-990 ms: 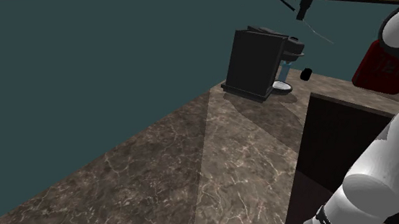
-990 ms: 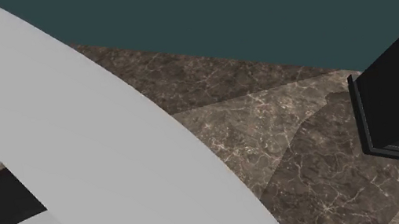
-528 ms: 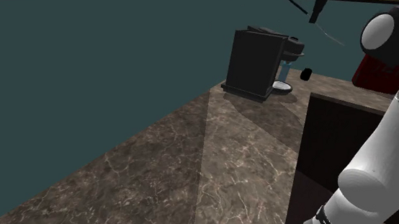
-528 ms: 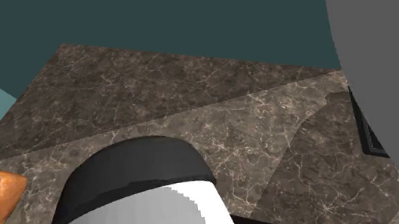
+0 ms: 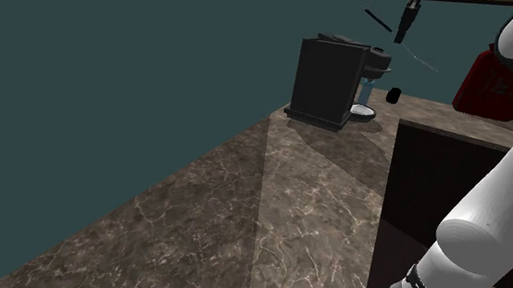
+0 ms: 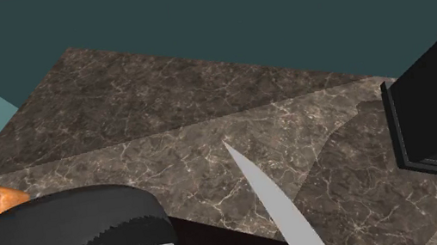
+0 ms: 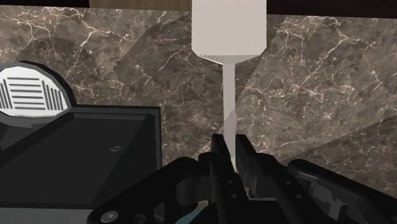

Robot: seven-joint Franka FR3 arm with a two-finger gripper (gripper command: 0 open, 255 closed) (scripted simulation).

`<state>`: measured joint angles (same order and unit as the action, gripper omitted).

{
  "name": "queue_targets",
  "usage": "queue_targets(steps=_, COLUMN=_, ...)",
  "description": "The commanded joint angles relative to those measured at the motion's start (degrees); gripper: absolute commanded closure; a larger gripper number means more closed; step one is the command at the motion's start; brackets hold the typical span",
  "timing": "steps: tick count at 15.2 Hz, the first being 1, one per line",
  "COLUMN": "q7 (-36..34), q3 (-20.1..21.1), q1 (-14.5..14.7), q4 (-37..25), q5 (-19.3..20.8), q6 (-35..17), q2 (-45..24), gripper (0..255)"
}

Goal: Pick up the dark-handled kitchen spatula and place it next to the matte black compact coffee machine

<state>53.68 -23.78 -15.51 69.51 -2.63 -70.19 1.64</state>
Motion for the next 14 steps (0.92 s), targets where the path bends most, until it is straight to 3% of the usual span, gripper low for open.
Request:
queue_targets(steps=1, q7=-0.4, q3=0.4, q1=0.4, q4=4.1, q5=0.8, q6=-2.4, q2=1.8, gripper=255)
queue_targets(steps=14, q7=-2.0, q3=1.9, q1=0.9, q4=22.4, q5=3.5, q6=-14.4, q2=8.7, gripper=255)
